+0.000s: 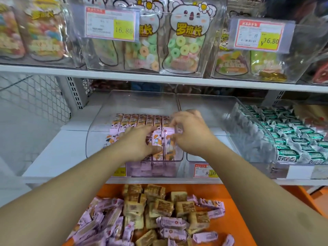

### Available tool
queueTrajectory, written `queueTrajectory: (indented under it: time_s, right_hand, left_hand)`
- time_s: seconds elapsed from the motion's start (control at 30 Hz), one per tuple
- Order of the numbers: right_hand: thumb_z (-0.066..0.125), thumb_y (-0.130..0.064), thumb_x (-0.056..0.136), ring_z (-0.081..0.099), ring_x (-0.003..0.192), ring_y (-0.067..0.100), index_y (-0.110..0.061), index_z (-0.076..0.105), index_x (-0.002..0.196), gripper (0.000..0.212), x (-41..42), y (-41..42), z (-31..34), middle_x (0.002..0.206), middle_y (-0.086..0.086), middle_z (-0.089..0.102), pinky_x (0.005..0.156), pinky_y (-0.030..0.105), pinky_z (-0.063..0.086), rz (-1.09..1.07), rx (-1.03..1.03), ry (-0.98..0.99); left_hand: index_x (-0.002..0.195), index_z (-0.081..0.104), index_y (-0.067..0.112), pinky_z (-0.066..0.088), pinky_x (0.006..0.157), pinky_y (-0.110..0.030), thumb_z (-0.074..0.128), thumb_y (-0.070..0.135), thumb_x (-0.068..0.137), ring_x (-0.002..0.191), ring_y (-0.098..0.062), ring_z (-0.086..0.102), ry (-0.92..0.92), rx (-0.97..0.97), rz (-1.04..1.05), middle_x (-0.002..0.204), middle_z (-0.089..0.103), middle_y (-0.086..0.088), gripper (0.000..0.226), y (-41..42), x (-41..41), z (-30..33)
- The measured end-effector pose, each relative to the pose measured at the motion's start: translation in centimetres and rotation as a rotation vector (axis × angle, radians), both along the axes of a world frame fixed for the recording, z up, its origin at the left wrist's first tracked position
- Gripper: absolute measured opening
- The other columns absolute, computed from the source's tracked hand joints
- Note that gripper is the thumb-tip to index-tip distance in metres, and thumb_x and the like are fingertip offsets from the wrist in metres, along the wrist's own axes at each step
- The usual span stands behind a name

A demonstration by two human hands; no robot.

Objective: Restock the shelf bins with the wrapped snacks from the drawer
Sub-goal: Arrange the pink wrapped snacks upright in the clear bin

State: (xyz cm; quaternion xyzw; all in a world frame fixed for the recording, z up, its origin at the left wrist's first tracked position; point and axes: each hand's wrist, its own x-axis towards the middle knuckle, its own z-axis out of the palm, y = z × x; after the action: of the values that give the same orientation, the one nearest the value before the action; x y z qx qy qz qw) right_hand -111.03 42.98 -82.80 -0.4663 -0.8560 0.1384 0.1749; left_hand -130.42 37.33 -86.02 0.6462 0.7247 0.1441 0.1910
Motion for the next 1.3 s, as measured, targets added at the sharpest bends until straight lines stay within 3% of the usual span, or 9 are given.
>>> queueTrajectory:
  time_s: [0.1, 0.33, 0.43, 0.53, 0.67, 0.83, 1.0, 1.2, 1.3]
  right_hand:
    - [0.070, -0.025, 0.094, 0.019, 0.147, 0.025, -0.036, 0.072, 0.119, 0.028, -0.5, -0.1, -0.4, 0.164, -0.019, 0.033, 0.120, 0.037, 0.025, -0.016, -0.008, -0.111]
    - [0.067, -0.038, 0.095, 0.010, 0.155, 0.029, -0.048, 0.050, 0.148, 0.057, -0.2, 0.2, -0.2, 0.172, -0.018, 0.013, 0.127, 0.048, 0.023, 0.033, -0.022, -0.193]
    - [0.068, -0.035, 0.096, 0.008, 0.156, 0.025, -0.044, 0.045, 0.154, 0.063, 0.0, 0.3, -0.3, 0.172, -0.018, 0.012, 0.128, 0.048, 0.022, 0.060, -0.055, -0.155]
    - [0.069, -0.031, 0.097, 0.007, 0.157, 0.023, -0.040, 0.044, 0.155, 0.064, 0.2, 0.4, -0.4, 0.172, -0.017, 0.013, 0.128, 0.043, 0.019, 0.072, -0.076, -0.113]
    - [0.064, -0.032, 0.102, 0.010, 0.157, 0.017, -0.033, 0.046, 0.156, 0.057, 0.3, 0.6, -0.4, 0.171, -0.017, 0.020, 0.126, 0.034, 0.015, 0.061, -0.144, 0.054]
    - [0.059, -0.031, 0.105, 0.012, 0.156, 0.013, -0.029, 0.045, 0.157, 0.054, 0.5, 1.0, -0.7, 0.170, -0.019, 0.022, 0.121, 0.025, 0.013, 0.058, -0.177, 0.092]
    - [0.058, -0.033, 0.106, 0.013, 0.157, 0.015, -0.028, 0.045, 0.157, 0.053, 0.8, 1.1, -0.7, 0.170, -0.020, 0.022, 0.125, 0.031, 0.014, 0.064, -0.189, 0.107]
    - [0.058, -0.033, 0.106, 0.012, 0.158, 0.015, -0.028, 0.046, 0.157, 0.053, 1.0, 0.8, -0.6, 0.171, -0.019, 0.021, 0.127, 0.034, 0.014, 0.073, -0.192, 0.115]
    - [0.059, -0.034, 0.106, 0.012, 0.158, 0.014, -0.028, 0.044, 0.158, 0.054, 1.2, 0.6, -0.4, 0.171, -0.019, 0.020, 0.127, 0.034, 0.014, 0.078, -0.191, 0.113]
  left_hand:
    - [0.162, 0.026, 0.041, 0.029, 0.120, -0.052, 0.063, 0.066, 0.091, 0.151, -0.032, 0.024, 0.120, -0.063, -0.005, 0.167, 0.028, 0.008, 0.083, 0.2, 0.3, 0.2]
    - [0.156, 0.040, 0.038, 0.032, 0.116, -0.048, 0.057, 0.058, 0.099, 0.143, -0.028, 0.029, 0.159, -0.059, -0.083, 0.160, 0.036, 0.012, 0.063, 0.2, 0.4, 0.0]
    - [0.158, 0.038, 0.037, 0.027, 0.121, -0.048, 0.058, 0.049, 0.102, 0.149, -0.026, 0.025, 0.035, 0.066, -0.094, 0.161, 0.035, 0.013, 0.061, 0.1, 0.4, -0.2]
    - [0.159, 0.037, 0.038, 0.031, 0.120, -0.044, 0.058, 0.054, 0.100, 0.147, -0.022, 0.028, -0.034, 0.113, -0.117, 0.160, 0.037, 0.014, 0.064, 0.4, 0.9, -0.1]
    - [0.150, 0.047, 0.044, 0.036, 0.113, -0.045, 0.063, 0.065, 0.092, 0.139, -0.023, 0.033, 0.032, 0.051, -0.173, 0.151, 0.044, 0.015, 0.063, 1.1, 2.2, -0.2]
    - [0.153, 0.037, 0.054, 0.026, 0.121, -0.052, 0.065, 0.076, 0.083, 0.150, -0.028, 0.021, 0.112, -0.094, -0.221, 0.164, 0.029, 0.022, 0.078, 1.9, 2.6, -0.4]
    - [0.147, 0.049, 0.050, 0.037, 0.113, -0.052, 0.063, 0.087, 0.064, 0.138, -0.025, 0.037, 0.165, -0.098, -0.275, 0.154, 0.043, 0.025, 0.092, 2.3, 1.4, -0.1]
    - [0.148, 0.050, 0.043, 0.047, 0.108, -0.045, 0.077, 0.072, 0.074, 0.125, -0.021, 0.050, 0.165, -0.136, -0.236, 0.136, 0.062, 0.011, 0.084, 1.9, 1.1, 0.8]
    - [0.150, 0.044, 0.050, 0.048, 0.107, -0.046, 0.071, 0.081, 0.070, 0.127, -0.022, 0.050, 0.137, -0.164, -0.232, 0.135, 0.062, 0.011, 0.090, 2.0, 1.2, 0.2]
